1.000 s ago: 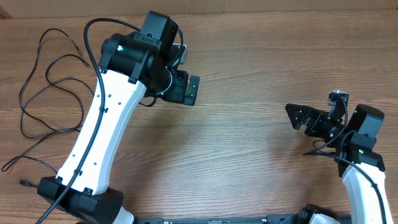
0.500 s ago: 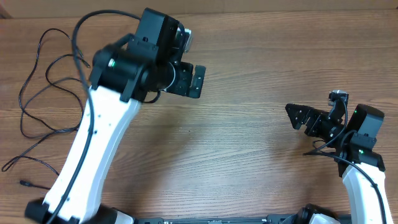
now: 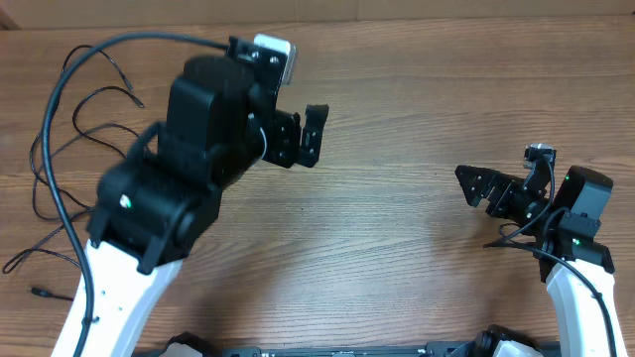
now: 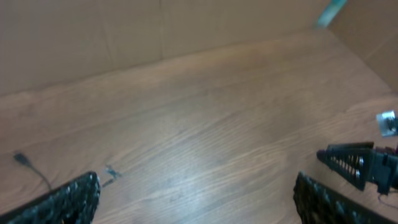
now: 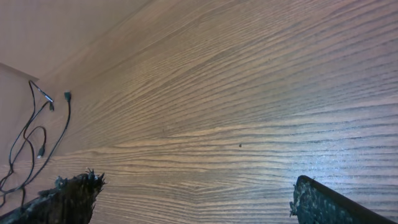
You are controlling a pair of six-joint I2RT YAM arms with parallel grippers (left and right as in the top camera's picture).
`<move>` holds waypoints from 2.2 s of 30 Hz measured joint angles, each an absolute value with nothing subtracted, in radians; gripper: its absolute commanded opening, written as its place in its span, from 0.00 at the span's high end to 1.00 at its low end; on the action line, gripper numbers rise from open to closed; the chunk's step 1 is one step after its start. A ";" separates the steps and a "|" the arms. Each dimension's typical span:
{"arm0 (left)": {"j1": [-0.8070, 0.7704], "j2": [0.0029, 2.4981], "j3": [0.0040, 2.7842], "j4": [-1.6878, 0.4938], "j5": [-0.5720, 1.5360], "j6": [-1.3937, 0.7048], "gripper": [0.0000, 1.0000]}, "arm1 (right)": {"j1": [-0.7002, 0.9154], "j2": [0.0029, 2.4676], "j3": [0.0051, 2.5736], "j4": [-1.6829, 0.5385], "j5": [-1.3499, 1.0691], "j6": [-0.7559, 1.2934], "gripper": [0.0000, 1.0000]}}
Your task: Untangle cables
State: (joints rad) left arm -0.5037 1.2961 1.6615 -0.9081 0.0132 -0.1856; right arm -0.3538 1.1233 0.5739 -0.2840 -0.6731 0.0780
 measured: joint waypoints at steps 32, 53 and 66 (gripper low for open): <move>-0.134 0.162 0.153 0.210 0.196 -0.212 0.00 | -0.354 1.123 0.574 -0.285 -0.673 0.078 0.00; -0.058 0.014 0.009 -0.065 0.137 -0.271 0.00 | -0.354 1.123 0.574 -0.285 -0.673 0.078 0.00; -0.058 0.013 0.009 -0.069 0.104 -0.144 0.00 | -0.354 1.123 0.574 -0.284 -0.673 0.078 0.00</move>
